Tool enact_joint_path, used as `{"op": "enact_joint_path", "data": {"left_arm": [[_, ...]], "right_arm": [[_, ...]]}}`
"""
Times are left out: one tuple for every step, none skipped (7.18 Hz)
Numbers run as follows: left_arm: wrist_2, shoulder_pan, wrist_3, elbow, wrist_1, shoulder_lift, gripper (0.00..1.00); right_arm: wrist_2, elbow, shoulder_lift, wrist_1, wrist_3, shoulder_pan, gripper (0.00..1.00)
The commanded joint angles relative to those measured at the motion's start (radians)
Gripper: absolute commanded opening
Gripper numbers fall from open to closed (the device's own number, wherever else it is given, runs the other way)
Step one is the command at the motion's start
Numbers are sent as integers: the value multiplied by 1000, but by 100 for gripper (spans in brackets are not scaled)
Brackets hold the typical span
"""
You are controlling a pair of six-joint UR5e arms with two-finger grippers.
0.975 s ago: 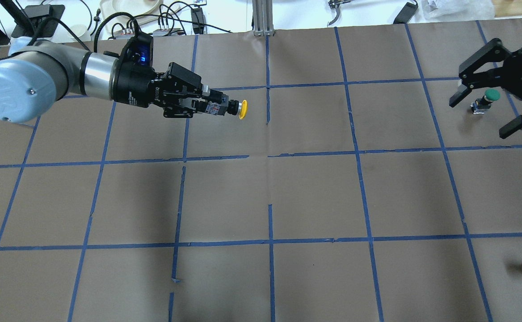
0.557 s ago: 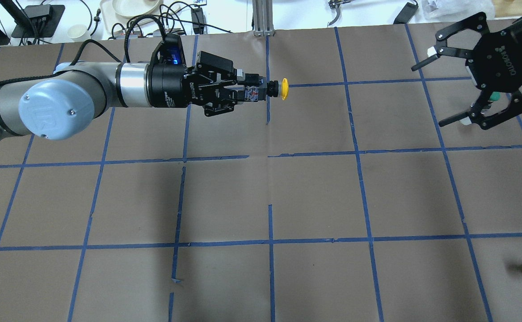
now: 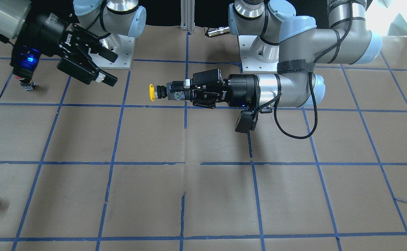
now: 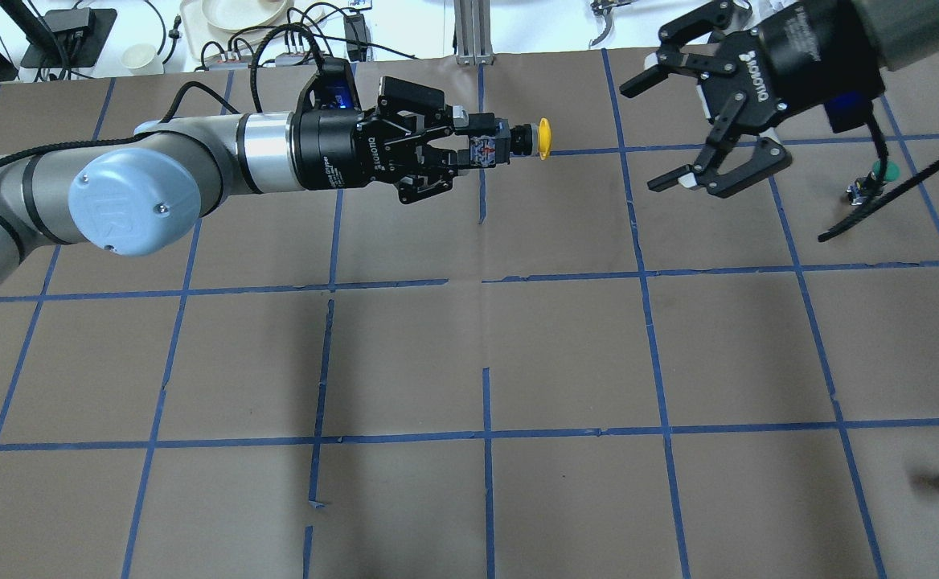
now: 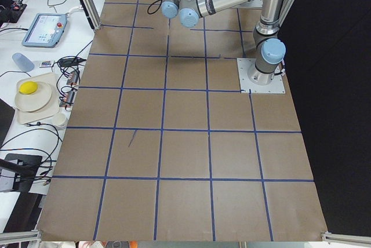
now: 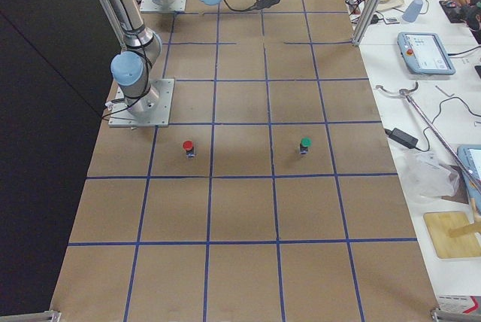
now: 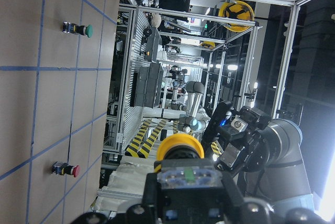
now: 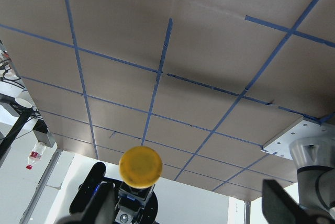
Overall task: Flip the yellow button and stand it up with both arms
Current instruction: 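Hold the button out with the left gripper while the right gripper approaches its yellow cap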
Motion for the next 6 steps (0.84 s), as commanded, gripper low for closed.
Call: {"op": "enact_joint_path", "data": {"left_arm": [[-8,-6,-7,3,0,-3,2],[-7,-6,-7,0,0,3,2],[-7,-6,-7,0,0,3,1],[-7,-6,-6,0,0,-2,2],[-7,-7,-6,0,0,1,2],[-7,-7,-7,0,0,0,2]], "right_arm": [[-35,4,14,-95,130,102,98],[-36,-3,29,-118,156,110,97],[-37,2,38,-163,198,124,96],[-40,-4,47,-191,201,133,89],[-43,-7,69,-198,203,136,89],[-43,-7,70,-198,203,139,89]]}}
